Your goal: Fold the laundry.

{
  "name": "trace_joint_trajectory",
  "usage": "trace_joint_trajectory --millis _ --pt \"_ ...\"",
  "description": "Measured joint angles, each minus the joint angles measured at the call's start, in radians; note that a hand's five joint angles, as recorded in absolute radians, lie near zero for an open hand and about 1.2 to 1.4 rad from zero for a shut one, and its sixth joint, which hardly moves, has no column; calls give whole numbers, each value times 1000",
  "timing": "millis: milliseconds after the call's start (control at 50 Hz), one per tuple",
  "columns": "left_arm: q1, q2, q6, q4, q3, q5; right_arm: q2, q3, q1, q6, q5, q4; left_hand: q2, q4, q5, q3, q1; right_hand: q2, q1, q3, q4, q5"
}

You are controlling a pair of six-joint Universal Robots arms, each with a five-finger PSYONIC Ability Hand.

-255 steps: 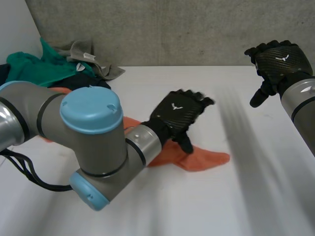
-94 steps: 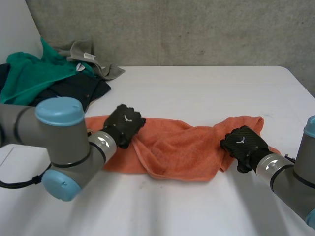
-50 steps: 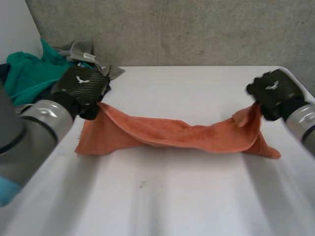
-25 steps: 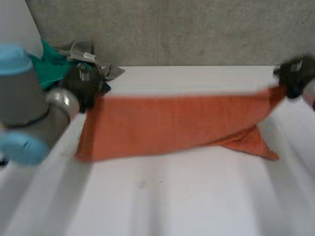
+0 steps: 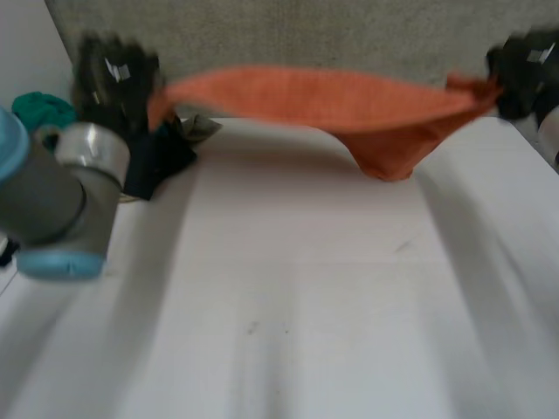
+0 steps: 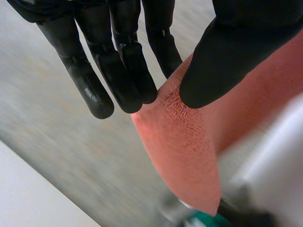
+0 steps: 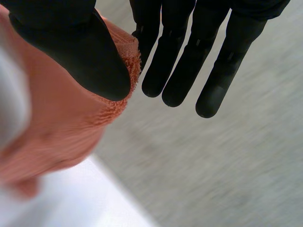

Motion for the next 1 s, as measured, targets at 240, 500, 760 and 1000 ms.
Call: trace_joint_trajectory --millis 240,500,760,1000 --pt "-56 -31 -6 -54 -288 2 68 205 -33 -183 -24 338 0 0 0 0 0 0 0 0 0 0" --pt "-71 -12 -7 -123 -287 2 2 287 -84 -349 -190 242 0 0 0 0 0 -741 -659 -753 -770 -757" --pt "-65 1 -9 -121 -280 1 27 321 -75 -753 -350 287 0 0 0 0 0 -741 -659 -753 -770 -753" --pt "-63 8 -9 -122 -281 1 148 302 -78 -961 -260 275 0 0 0 0 0 -530 -469 -560 -566 -525"
